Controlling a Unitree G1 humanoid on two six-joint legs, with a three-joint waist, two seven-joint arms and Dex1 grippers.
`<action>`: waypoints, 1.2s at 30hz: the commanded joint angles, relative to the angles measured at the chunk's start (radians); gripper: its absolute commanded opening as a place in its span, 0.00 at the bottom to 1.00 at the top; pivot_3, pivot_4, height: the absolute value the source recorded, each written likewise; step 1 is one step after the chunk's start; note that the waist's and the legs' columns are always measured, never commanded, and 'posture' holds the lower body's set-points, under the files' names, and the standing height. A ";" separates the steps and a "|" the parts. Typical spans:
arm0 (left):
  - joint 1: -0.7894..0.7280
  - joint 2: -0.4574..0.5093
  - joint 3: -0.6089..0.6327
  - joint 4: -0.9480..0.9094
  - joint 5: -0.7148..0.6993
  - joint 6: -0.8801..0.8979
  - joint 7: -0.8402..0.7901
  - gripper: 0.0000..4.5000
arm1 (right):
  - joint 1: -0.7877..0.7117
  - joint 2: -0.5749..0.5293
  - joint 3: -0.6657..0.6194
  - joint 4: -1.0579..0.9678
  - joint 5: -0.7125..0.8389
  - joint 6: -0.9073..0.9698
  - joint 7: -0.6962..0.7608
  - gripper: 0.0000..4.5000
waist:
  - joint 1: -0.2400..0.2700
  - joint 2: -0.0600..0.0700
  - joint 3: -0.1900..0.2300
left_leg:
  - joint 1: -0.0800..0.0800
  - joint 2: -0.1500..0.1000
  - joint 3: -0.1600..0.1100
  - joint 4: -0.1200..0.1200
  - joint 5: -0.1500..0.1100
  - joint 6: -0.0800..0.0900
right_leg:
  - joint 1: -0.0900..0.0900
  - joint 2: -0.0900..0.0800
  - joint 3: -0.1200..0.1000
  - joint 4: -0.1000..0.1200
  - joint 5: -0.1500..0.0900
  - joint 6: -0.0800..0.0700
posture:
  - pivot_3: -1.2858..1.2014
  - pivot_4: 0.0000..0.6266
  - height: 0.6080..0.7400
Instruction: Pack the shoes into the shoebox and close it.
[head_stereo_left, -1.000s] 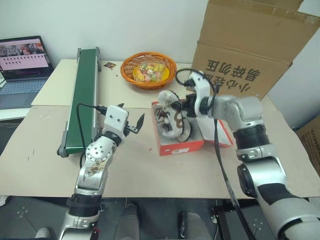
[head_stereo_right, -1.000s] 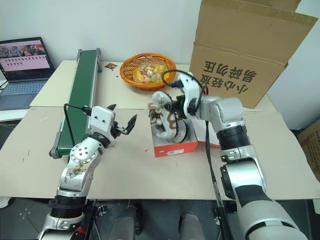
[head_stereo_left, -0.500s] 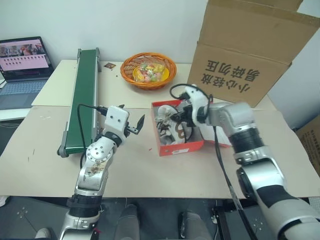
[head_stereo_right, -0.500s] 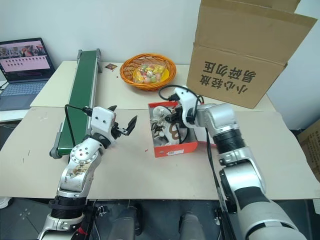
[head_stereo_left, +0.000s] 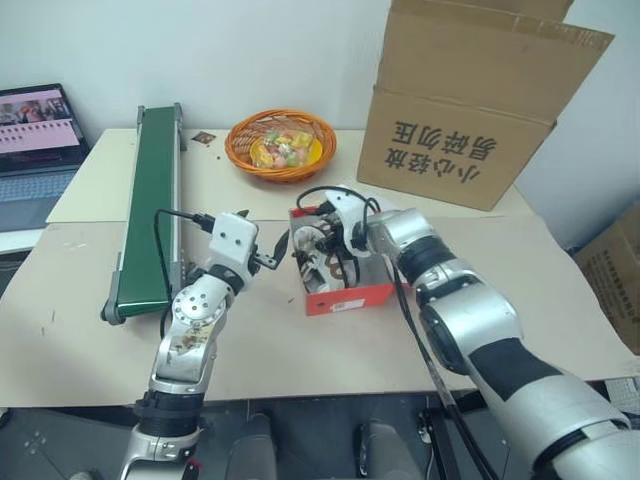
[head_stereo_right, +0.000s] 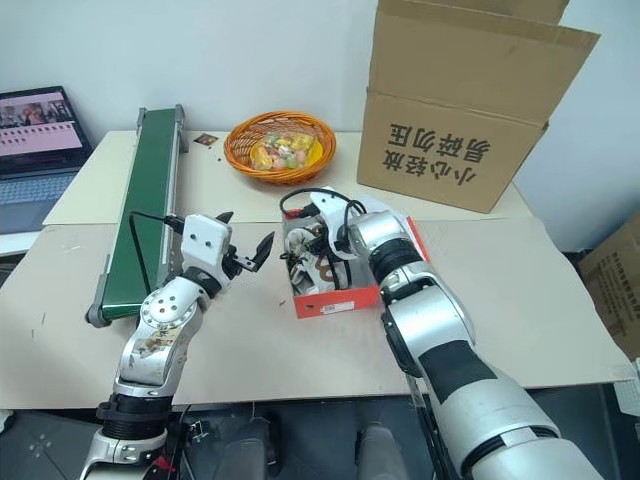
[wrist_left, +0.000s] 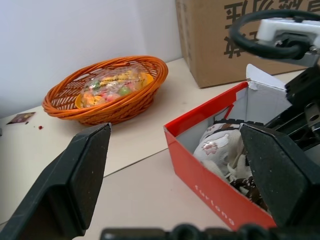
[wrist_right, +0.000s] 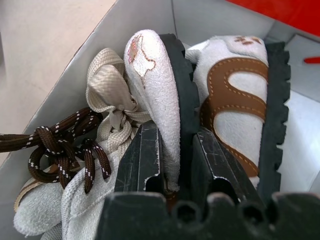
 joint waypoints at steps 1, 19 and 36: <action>-0.002 -0.002 0.000 -0.045 -0.001 0.001 0.008 0.98 | 0.019 0.062 -0.005 0.081 -0.045 -0.028 -0.015 0.08 | -0.004 0.000 0.000 | 0.001 0.000 0.000 0.000 0.000 0.000 | 0.001 0.000 0.000 0.000 0.000 0.000 | 0.52 0.24 0.91; -0.027 -0.011 -0.001 -0.007 -0.006 -0.001 0.004 0.98 | 0.044 0.262 -0.140 0.145 -0.110 -0.096 -0.195 0.08 | -0.057 -0.009 -0.010 | 0.016 0.001 -0.004 -0.010 -0.001 0.000 | 0.003 0.002 0.002 0.001 -0.002 -0.001 | 0.52 0.24 0.91; -0.005 -0.019 0.010 -0.019 -0.006 0.002 0.017 1.00 | -0.086 0.174 -0.334 0.110 -0.013 -0.080 -0.193 0.65 | -0.039 -0.009 -0.012 | 0.012 -0.001 -0.008 -0.017 -0.001 -0.001 | -0.005 0.003 0.001 0.001 0.002 -0.008 | 0.52 0.24 0.91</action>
